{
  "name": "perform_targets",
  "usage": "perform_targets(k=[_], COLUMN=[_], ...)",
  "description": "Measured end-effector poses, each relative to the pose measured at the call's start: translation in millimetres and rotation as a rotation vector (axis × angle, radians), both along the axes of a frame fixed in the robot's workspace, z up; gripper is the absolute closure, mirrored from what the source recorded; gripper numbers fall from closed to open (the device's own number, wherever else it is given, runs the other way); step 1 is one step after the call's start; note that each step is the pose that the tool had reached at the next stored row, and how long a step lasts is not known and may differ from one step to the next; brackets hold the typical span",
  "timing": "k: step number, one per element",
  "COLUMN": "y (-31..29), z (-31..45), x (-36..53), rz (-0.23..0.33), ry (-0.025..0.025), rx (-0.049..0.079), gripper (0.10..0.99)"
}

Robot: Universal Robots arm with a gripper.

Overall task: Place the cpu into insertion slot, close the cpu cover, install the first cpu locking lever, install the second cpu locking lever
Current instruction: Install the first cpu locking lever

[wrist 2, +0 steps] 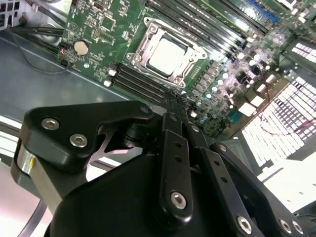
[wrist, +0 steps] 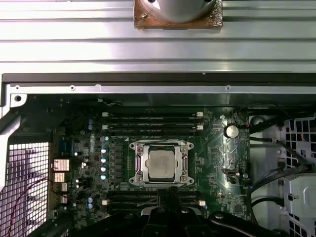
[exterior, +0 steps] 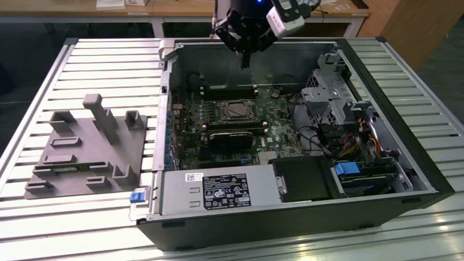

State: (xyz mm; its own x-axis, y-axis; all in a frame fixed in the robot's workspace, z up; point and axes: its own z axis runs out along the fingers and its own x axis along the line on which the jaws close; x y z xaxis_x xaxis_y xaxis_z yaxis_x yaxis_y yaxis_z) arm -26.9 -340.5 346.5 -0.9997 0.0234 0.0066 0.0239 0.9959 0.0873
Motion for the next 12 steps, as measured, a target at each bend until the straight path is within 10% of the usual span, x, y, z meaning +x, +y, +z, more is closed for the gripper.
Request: perform_targets(k=[12], y=[11.8], z=[-12.9], x=[3.7], rz=[0.000], ry=[-0.0001], rx=[0.000], gripper=[0.980])
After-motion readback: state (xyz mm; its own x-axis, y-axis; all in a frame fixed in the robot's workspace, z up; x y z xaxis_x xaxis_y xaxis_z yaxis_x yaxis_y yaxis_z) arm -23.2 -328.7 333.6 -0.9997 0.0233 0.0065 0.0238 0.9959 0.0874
